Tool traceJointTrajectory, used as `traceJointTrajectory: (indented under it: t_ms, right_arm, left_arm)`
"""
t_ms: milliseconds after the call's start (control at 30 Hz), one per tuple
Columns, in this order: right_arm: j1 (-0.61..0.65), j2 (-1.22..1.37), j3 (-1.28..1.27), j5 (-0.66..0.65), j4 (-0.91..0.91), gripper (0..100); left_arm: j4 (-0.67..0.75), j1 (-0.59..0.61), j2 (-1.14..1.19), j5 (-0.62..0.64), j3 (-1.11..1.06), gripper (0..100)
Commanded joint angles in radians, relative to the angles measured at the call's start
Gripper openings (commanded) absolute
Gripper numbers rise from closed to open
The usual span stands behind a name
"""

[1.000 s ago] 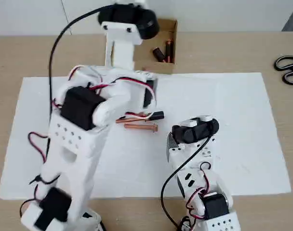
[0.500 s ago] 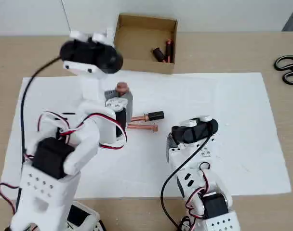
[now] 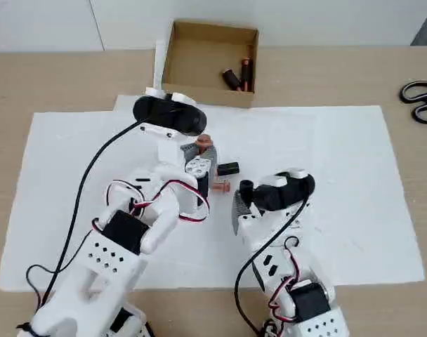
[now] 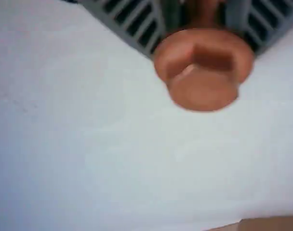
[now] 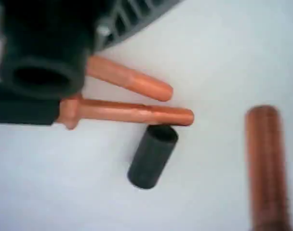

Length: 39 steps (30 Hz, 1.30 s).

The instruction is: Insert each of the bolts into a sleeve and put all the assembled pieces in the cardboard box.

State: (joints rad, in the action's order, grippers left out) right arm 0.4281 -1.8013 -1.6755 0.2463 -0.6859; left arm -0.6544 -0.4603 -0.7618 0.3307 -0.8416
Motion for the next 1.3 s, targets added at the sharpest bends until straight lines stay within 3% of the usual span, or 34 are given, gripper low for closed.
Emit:
traceJointTrajectory:
  t_ms: [0, 667, 933, 1267]
  right_arm:
    - [0.038, -0.013, -0.009, 0.009, 0.031, 0.3]
    - [0.119, -0.013, -0.009, 0.008, 0.03, 0.3]
    - [0.119, -0.015, -0.009, 0.008, 0.03, 0.3]
    - [0.119, -0.015, -0.009, 0.008, 0.031, 0.3]
  left_arm:
    - [0.057, -0.032, -0.037, -0.006, 0.007, 1]
    - [0.117, -0.08, -0.035, -0.003, 0.004, 1]
    - [0.215, -0.083, 0.021, -0.003, -0.051, 1]
    - [0.209, -0.12, 0.025, -0.002, -0.054, 1]
